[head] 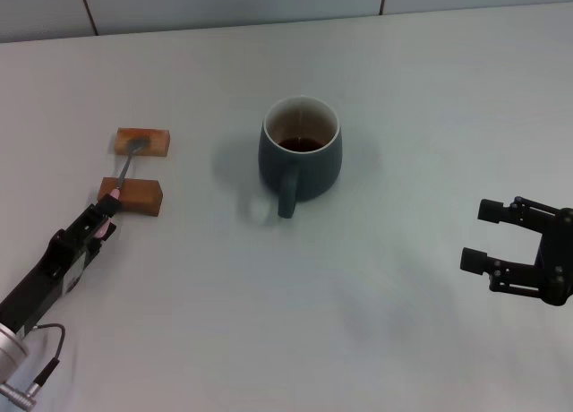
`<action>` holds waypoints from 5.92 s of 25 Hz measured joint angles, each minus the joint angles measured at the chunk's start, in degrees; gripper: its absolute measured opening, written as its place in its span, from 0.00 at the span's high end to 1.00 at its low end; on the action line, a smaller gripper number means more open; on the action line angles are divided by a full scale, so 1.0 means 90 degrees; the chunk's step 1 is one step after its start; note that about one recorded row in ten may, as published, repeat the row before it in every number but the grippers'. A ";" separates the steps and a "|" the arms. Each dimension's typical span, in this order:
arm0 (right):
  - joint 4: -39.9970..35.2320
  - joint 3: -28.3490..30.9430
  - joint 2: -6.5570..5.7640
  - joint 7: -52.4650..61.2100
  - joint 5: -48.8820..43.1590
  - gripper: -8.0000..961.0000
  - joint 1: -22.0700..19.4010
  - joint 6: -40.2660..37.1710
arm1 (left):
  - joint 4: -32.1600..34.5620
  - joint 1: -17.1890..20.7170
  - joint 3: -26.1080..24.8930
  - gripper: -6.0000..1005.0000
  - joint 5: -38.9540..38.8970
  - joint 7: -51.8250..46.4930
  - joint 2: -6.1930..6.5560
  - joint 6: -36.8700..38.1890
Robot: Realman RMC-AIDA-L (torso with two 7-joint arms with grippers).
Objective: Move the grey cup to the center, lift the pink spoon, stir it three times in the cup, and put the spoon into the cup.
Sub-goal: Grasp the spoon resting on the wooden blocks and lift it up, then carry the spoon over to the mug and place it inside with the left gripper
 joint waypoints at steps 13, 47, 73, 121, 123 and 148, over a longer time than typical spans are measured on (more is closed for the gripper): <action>0.0017 0.0000 0.0000 0.0000 -0.0008 0.14 0.0004 0.0002 | -0.0082 0.0015 -0.0066 0.55 -0.0015 -0.0072 -0.0004 -0.0133; -0.0009 0.0000 0.0000 0.0000 -0.0006 0.14 -0.0010 0.0009 | -0.0327 -0.0026 -0.0313 0.57 0.0014 -0.0089 -0.0010 -0.0250; 0.0001 0.0000 0.0000 -0.0006 -0.0081 0.14 0.0002 0.0018 | -0.0340 -0.0060 -0.0307 0.76 0.0001 -0.0144 -0.0010 -0.0287; -0.0090 0.0000 -0.0010 0.0175 -0.0084 0.14 0.0065 0.0014 | 0.7508 -0.2168 0.4275 0.87 0.1133 -0.1877 0.0047 0.1467; -0.0097 0.0000 -0.0010 0.0179 -0.0084 0.14 0.0071 0.0013 | 0.7638 -0.2193 0.4395 0.87 0.1148 -0.1896 0.0050 0.1540; -0.0122 0.0128 -0.0010 0.0125 -0.0084 0.14 -0.0036 0.0020 | 0.8402 -0.3365 0.5183 0.87 0.3298 -0.2195 0.0018 0.2555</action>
